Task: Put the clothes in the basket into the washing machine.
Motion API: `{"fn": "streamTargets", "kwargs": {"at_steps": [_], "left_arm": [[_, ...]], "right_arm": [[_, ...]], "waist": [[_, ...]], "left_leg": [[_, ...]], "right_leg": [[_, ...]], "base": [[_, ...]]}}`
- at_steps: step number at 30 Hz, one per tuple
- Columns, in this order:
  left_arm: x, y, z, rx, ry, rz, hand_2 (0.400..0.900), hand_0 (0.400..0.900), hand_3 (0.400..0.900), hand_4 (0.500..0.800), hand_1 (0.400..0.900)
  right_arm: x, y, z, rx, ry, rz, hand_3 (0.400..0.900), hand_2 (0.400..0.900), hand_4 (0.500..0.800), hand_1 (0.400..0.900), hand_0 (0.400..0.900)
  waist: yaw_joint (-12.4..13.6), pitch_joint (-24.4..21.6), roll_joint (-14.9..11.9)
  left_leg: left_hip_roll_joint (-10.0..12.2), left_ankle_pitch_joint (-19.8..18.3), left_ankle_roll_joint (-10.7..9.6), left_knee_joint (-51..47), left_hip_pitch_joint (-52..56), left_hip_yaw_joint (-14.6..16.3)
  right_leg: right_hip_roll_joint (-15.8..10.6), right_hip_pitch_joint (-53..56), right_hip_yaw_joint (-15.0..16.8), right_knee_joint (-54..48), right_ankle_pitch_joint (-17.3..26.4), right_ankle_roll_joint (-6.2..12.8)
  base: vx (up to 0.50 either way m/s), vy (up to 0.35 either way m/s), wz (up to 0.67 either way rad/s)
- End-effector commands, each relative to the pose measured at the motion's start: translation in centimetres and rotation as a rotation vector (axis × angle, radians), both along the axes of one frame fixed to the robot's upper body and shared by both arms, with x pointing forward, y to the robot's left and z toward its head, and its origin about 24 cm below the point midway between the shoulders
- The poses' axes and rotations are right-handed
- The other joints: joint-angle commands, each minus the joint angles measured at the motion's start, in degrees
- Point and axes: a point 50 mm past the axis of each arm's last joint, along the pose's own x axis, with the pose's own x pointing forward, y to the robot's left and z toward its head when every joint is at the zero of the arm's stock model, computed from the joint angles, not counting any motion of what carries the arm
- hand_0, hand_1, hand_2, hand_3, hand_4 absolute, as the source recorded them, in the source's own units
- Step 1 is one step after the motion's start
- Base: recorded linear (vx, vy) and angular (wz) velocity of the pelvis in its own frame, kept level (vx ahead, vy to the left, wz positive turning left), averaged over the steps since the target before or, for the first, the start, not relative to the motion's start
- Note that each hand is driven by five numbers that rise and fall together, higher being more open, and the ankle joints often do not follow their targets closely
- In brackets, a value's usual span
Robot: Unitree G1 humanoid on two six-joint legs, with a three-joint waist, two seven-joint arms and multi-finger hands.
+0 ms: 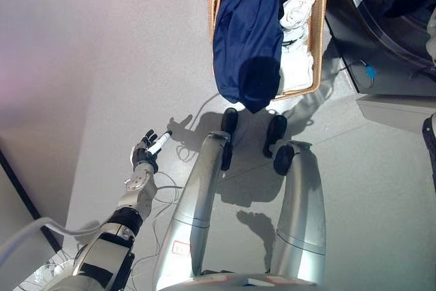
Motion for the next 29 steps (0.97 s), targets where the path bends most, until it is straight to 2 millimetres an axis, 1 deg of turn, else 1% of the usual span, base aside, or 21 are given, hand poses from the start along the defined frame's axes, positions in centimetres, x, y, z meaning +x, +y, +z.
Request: {"fn": "streamTargets", "kwargs": {"at_steps": [1, 4, 7, 8, 9, 11, 12, 14, 16, 18, 19, 22, 23, 24, 25, 26, 27, 28, 29], "left_arm": [[-3.1, 3.4, -2.1, 0.042, 0.064, 0.122, 0.900, 0.900, 0.900, 0.800, 0.900], [-3.1, 3.4, -2.1, 0.024, 0.063, 0.135, 0.900, 0.900, 0.900, 0.800, 0.900], [-3.1, 3.5, -2.1, 0.013, 0.060, 0.138, 0.900, 0.900, 0.900, 0.800, 0.900], [-3.1, 3.5, -2.2, 0.006, 0.061, 0.144, 0.900, 0.900, 0.900, 0.800, 0.900], [-3.1, 3.4, -2.1, -0.001, 0.060, 0.148, 0.900, 0.900, 0.900, 0.800, 0.900], [-3.1, 3.5, -2.1, -0.011, 0.062, 0.162, 0.900, 0.900, 0.900, 0.800, 0.900], [-3.0, 3.4, -2.1, -0.013, 0.065, 0.166, 0.900, 0.900, 0.900, 0.800, 0.900], [-3.2, 3.5, -2.4, -0.014, 0.080, 0.178, 0.900, 0.900, 0.900, 0.800, 0.900], [-3.5, 3.5, -2.8, -0.016, 0.110, 0.180, 0.900, 0.900, 0.900, 0.800, 0.900], [-3.9, 3.7, -3.2, -0.009, 0.137, 0.193, 0.900, 0.900, 0.900, 0.800, 0.900], [-4.1, 3.9, -3.4, -0.002, 0.149, 0.195, 0.900, 0.900, 0.900, 0.800, 0.900], [-5.0, 4.0, -4.3, 0.000, 0.202, 0.204, 0.900, 0.900, 0.900, 0.800, 0.900], [-5.4, 3.9, -4.8, -0.002, 0.225, 0.203, 0.900, 0.900, 0.900, 0.800, 0.900], [-5.7, 4.0, -5.0, -0.001, 0.240, 0.208, 0.900, 0.900, 0.900, 0.800, 0.900], [-6.0, 3.9, -5.3, -0.001, 0.260, 0.204, 0.900, 0.900, 0.900, 0.800, 0.900], [-6.5, 3.7, -5.8, -0.005, 0.285, 0.205, 0.900, 0.900, 0.900, 0.800, 0.900], [-6.9, 3.6, -6.2, -0.002, 0.308, 0.200, 0.900, 0.900, 0.900, 0.800, 0.900], [-7.5, 3.4, -6.8, -0.003, 0.343, 0.190, 0.900, 0.900, 0.900, 0.800, 0.900], [-8.0, 3.2, -7.2, 0.001, 0.367, 0.173, 0.900, 0.900, 0.900, 0.800, 0.900]], "right_arm": [[-0.5, 2.3, 2.2, -0.264, -0.046, -0.025, 0.900, 0.900, 0.800, 0.900, 0.900], [0.2, 3.4, 1.7, -0.301, -0.024, 0.009, 0.900, 0.900, 0.800, 0.900, 0.900], [0.6, 5.2, 1.4, -0.384, -0.010, 0.054, 0.900, 0.900, 0.800, 0.900, 0.900], [0.9, 5.8, 0.9, -0.383, 0.002, 0.090, 0.900, 0.900, 0.800, 0.900, 0.900], [1.2, 6.8, 0.3, -0.363, 0.007, 0.163, 0.900, 0.900, 0.800, 0.900, 0.900], [1.7, 8.3, -1.1, -0.250, 0.016, 0.317, 0.900, 0.900, 0.800, 0.900, 0.900], [1.9, 9.7, -1.9, -0.137, 0.016, 0.468, 0.900, 0.900, 0.800, 0.900, 0.900], [1.7, 11.0, -3.7, 0.034, 0.000, 0.662, 0.900, 0.900, 0.800, 0.900, 0.900], [1.6, 12.6, -6.0, 0.166, 0.019, 0.825, 0.900, 0.900, 0.800, 0.900, 0.900], [1.8, 13.4, -8.8, 0.346, 0.049, 0.938, 0.900, 0.900, 0.800, 0.900, 0.900], [1.7, 13.7, -9.8, 0.382, 0.059, 0.963, 0.900, 0.900, 0.800, 0.900, 0.900], [2.0, 14.1, -14.5, 0.594, 0.114, 1.011, 0.900, 0.900, 0.800, 0.900, 0.900], [2.0, 14.3, -16.6, 0.687, 0.148, 1.023, 0.900, 0.900, 0.800, 0.900, 0.900], [2.1, 14.1, -18.0, 0.751, 0.183, 1.010, 0.900, 0.900, 0.800, 0.900, 0.900], [2.1, 14.4, -19.7, 0.823, 0.203, 1.013, 0.900, 0.900, 0.800, 0.900, 0.900], [1.8, 14.5, -22.2, 0.935, 0.238, 1.000, 0.900, 0.900, 0.800, 0.900, 0.900], [1.7, 14.5, -24.2, 1.024, 0.272, 0.981, 0.900, 0.900, 0.800, 0.900, 0.900], [1.4, 14.5, -27.0, 1.128, 0.333, 0.937, 0.900, 0.900, 0.800, 0.900, 0.900], [0.9, 14.5, -29.3, 1.193, 0.388, 0.900, 0.900, 0.900, 0.800, 0.900, 0.900]], "waist": [[-1.93, -4.43, 0.56], [-2.05, -4.48, 0.23], [-2.26, -4.48, -0.14], [-2.33, -4.23, -0.23], [-2.57, -4.27, -0.26], [-2.81, -3.79, -0.39], [-3.12, -3.10, -0.28], [-3.76, -2.54, -0.56], [-4.49, -1.54, -0.47], [-4.86, -0.91, -0.47], [-5.06, -0.83, -0.52], [-5.42, -0.54, -0.56], [-5.51, -0.30, -0.54], [-5.49, -0.55, -0.52], [-5.65, -0.61, -0.52], [-5.92, -0.44, -0.44], [-5.95, -0.68, -0.51], [-6.17, -0.72, -0.53], [-6.21, -1.25, -0.54]], "left_leg": [[-1.37, -4.20, 0.33, -0.83, 3.96, -0.24], [-1.33, -3.97, 0.38, -1.25, 4.08, -0.44], [-1.15, -3.65, 0.46, -2.27, 4.85, -0.70], [-1.04, -3.72, 0.46, -3.02, 5.81, -0.83], [-0.95, -3.56, 0.47, -3.29, 5.88, -0.82], [-0.81, -3.33, 0.58, -4.23, 7.17, -1.00], [-0.58, -3.20, 0.58, -5.15, 8.56, -1.08], [-0.31, -2.83, 0.76, -6.42, 10.36, -1.19], [0.06, -2.59, 0.85, -8.66, 13.84, -1.35], [0.40, -2.08, 0.95, -11.31, 17.24, -1.39], [0.52, -1.79, 0.94, -12.79, 18.89, -1.45], [0.56, -1.02, 0.96, -17.55, 25.99, -1.47], [0.62, -0.76, 0.97, -19.28, 29.09, -1.56], [0.45, -0.59, 0.98, -20.70, 31.38, -1.76], [0.53, -0.43, 0.93, -22.35, 34.05, -1.86], [0.59, -0.14, 0.87, -24.56, 37.74, -2.00], [0.56, -0.02, 0.91, -25.66, 39.87, -2.10], [0.59, 0.23, 0.78, -27.87, 43.69, -2.31], [0.61, 0.47, 0.74, -29.68, 46.40, -2.28]], "right_leg": [[1.31, 3.04, 2.11, 1.69, -6.07, 4.64], [1.43, 3.35, 2.01, 1.25, -5.72, 4.66], [1.58, 4.28, 1.70, 0.07, -5.28, 4.73], [1.78, 5.28, 1.66, -0.70, -5.10, 4.92], [1.82, 5.39, 1.66, -0.97, -4.97, 4.98], [2.10, 6.82, 1.55, -2.03, -4.45, 5.04], [2.25, 8.37, 1.40, -3.16, -4.12, 5.02], [2.47, 10.26, 1.25, -4.27, -3.64, 5.00], [2.65, 14.20, 0.99, -6.88, -3.06, 4.98], [2.56, 17.81, 0.96, -9.44, -2.24, 5.02], [2.58, 19.61, 1.02, -10.94, -1.89, 5.06], [2.80, 27.10, 1.11, -16.12, -0.83, 5.21], [2.91, 30.53, 1.17, -18.22, -0.44, 5.25], [2.99, 32.90, 0.95, -19.81, -0.18, 5.42], [3.00, 35.88, 0.80, -21.82, 0.12, 5.62], [3.16, 39.81, 0.65, -24.40, 0.78, 5.87], [3.33, 42.23, 0.49, -26.09, 1.32, 6.05], [3.46, 46.38, 0.26, -28.86, 1.86, 6.36], [3.59, 49.34, 0.10, -31.30, 2.34, 6.61]], "base": [[-0.02, 0.019, -0.05], [-0.01, 0.005, 0.00], [-0.03, 0.019, -0.05], [-0.04, 0.029, -0.04], [-0.05, 0.029, -0.07], [-0.05, 0.035, -0.10], [-0.03, 0.037, -0.15], [-0.05, 0.042, -0.15], [-0.04, 0.043, -0.13], [-0.03, 0.059, -0.15], [-0.02, 0.069, -0.20], [0.01, 0.071, -0.17], [0.04, 0.069, -0.12], [0.04, 0.072, -0.10], [0.05, 0.076, -0.09], [0.05, 0.072, -0.09], [0.07, 0.081, -0.11], [0.08, 0.078, -0.14], [0.06, 0.060, -0.10]]}}
